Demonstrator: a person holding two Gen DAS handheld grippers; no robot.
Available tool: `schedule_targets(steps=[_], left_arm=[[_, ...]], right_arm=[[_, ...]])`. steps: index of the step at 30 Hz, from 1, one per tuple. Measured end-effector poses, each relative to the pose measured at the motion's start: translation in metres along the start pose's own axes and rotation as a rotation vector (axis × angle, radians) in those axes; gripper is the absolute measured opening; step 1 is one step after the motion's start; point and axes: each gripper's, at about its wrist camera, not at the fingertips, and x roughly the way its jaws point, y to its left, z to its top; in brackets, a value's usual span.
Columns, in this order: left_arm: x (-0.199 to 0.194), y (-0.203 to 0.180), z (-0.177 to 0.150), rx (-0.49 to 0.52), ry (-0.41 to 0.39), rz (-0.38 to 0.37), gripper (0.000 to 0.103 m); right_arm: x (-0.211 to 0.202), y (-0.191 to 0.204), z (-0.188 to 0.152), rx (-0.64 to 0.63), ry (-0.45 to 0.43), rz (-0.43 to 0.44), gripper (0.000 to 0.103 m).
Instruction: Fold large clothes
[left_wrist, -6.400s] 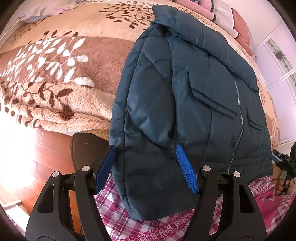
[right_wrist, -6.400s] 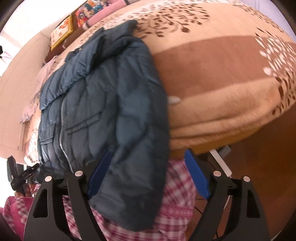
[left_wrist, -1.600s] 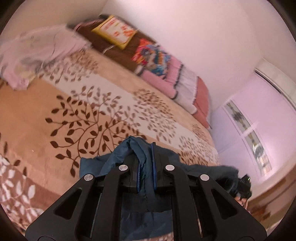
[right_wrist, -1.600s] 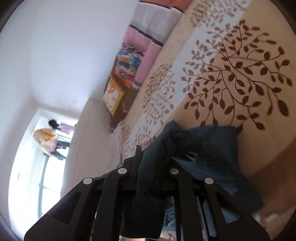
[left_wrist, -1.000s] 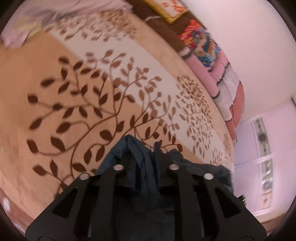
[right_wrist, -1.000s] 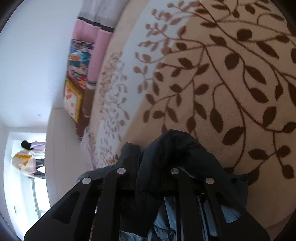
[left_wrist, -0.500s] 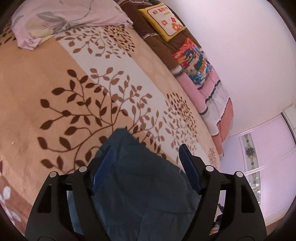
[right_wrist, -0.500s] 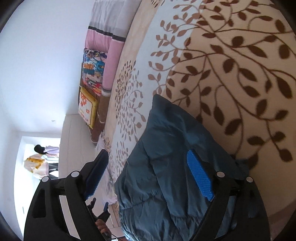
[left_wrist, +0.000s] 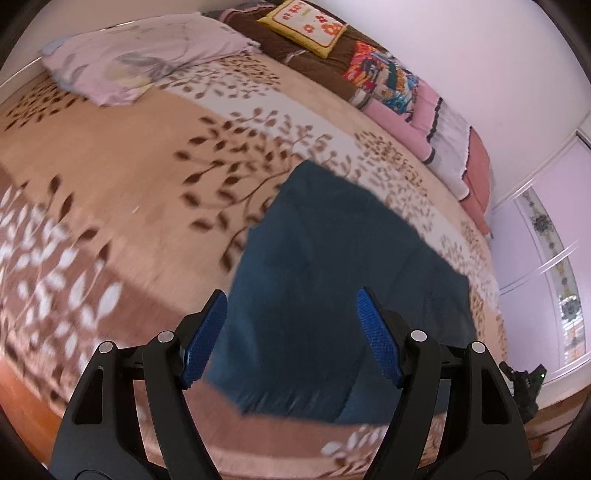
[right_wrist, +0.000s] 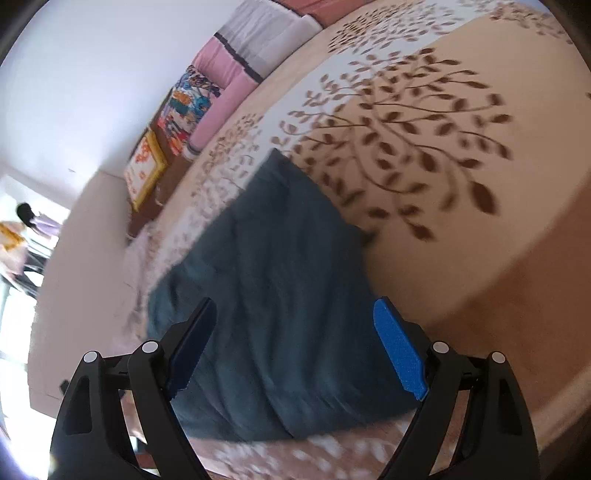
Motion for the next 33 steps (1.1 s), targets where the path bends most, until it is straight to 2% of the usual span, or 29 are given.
schedule_targets(steps=[4,7,12,18,20,26,27,28,29,32,33], left_arm=[[-0.005,0.02,-0.028,-0.04,0.008,0.023,0.072],[0.004,0.034,-0.042,-0.115,0.044,0.017,0.072],[0.02,0.047,-0.055,-0.269,0.089,-0.091,0.072],[0.043,0.046,-0.065,-0.378,0.141,-0.163,0.073],[0.049,0.044,-0.066,-0.394,0.152,-0.176,0.073],[0.066,0.048,-0.065,-0.478,0.159,-0.217,0.073],[0.067,0.05,-0.064,-0.486,0.152,-0.223,0.069],[0.067,0.049,-0.064,-0.482,0.141,-0.229,0.055],[0.068,0.049,-0.063,-0.475,0.138,-0.229,0.044],[0.068,0.053,-0.062,-0.502,0.137,-0.257,0.024],[0.068,0.053,-0.062,-0.511,0.134,-0.262,0.022]], right_arm=[[-0.005,-0.023,-0.033,0.042,0.027,-0.014,0.084],[-0.006,-0.04,-0.049,0.115,0.049,0.016,0.084],[0.001,-0.054,-0.069,0.261,0.087,0.129,0.085],[0.018,-0.05,-0.073,0.336,0.13,0.19,0.088],[0.023,-0.047,-0.071,0.336,0.136,0.178,0.088],[0.04,-0.038,-0.059,0.363,0.118,0.2,0.088],[0.043,-0.038,-0.057,0.366,0.107,0.2,0.087],[0.045,-0.037,-0.056,0.367,0.1,0.183,0.077],[0.046,-0.038,-0.055,0.367,0.101,0.161,0.059],[0.049,-0.049,-0.058,0.382,0.108,0.183,0.037],[0.048,-0.051,-0.059,0.387,0.106,0.199,0.034]])
